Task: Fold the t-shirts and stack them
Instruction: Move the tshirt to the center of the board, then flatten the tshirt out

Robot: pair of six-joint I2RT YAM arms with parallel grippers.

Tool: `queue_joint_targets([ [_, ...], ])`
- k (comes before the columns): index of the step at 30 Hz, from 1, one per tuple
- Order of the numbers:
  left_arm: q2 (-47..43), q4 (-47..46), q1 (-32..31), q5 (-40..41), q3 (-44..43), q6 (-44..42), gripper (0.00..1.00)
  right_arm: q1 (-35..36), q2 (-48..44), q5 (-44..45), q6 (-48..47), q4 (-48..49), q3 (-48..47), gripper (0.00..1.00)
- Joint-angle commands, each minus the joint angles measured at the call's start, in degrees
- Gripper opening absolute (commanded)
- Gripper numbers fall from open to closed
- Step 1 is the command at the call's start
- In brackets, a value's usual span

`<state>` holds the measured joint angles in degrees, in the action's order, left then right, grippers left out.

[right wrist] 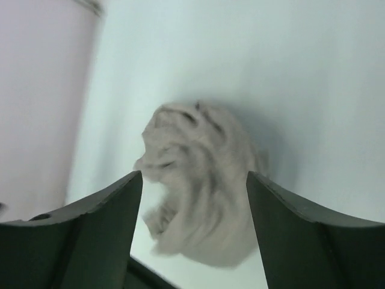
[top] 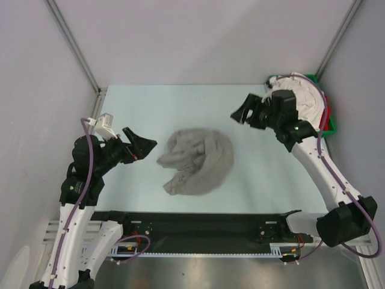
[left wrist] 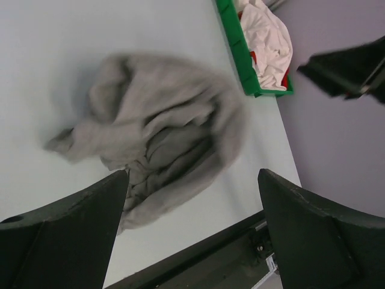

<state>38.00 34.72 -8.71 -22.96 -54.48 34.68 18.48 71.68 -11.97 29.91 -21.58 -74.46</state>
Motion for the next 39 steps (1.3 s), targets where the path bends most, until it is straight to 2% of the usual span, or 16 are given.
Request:
queue_joint_targets([
  [1,1.1,3.6,0.4,5.1,-0.1,1.8,0.94,-2.5,-0.2,-9.4,-5.3,-13.7,5.8,0.77],
  [4,5.4,4.3,0.4,7.6,1.3,1.5,0.90,-2.8,1.4,-15.4,-10.9,-19.6,9.0,0.84],
  [6,9.8,2.7,0.4,4.2,2.7,1.1,0.83,-2.1,2.4,-19.8,-11.6,-20.2,10.7,0.87],
  [8,18.7,0.3,0.4,1.5,2.8,0.7,0.72,0.0,2.9,-21.9,-11.3,-17.7,12.2,0.87],
  [10,28.1,-3.0,-0.3,-1.0,1.7,-1.0,0.69,3.3,4.6,-23.4,-10.7,-14.3,13.8,0.86],
  [13,36.1,-6.3,-3.2,1.3,-3.3,-5.5,0.71,8.5,9.8,-22.6,-10.4,-12.9,12.7,0.77],
  [14,41.2,-6.9,-4.0,1.9,-6.0,-6.5,0.72,9.5,11.3,-22.2,-10.6,-12.9,12.1,0.66],
  [17,51.2,-7.3,-6.0,1.6,-11.6,-9.4,0.71,13.1,16.8,-21.3,-10.4,-11.8,10.8,0.57],
  [25,65.2,-8.6,-8.1,-0.6,-19.7,-10.9,0.69,16.3,22.1,-15.8,-8.5,-9.8,10.9,0.64],
  [28,68.6,-8.0,-8.2,-2.5,-21.5,-11.0,0.64,16.3,22.4,-12.8,-9.3,-11.5,11.2,0.64],
  [34,68.6,-8.0,-8.7,-5.2,-21.5,-11.1,0.38,15.3,23.0,-9.4,-9.5,-11.8,12.0,0.64],
  [37,67.8,-7.9,-8.6,-6.0,-21.6,-10.8,0.19,15.3,25.1,-9.1,-9.2,-11.3,10.9,0.63],
  [38,66.6,-7.8,-8.6,-5.9,-21.8,-10.2,0.05,15.3,25.7,-9.0,-8.8,-11.1,10.6,0.60],
  [39,65.7,-7.6,-8.6,-5.6,-21.8,-10.1,0.00,15.3,26.1,-8.9,-8.7,-10.9,10.4,0.56],
])
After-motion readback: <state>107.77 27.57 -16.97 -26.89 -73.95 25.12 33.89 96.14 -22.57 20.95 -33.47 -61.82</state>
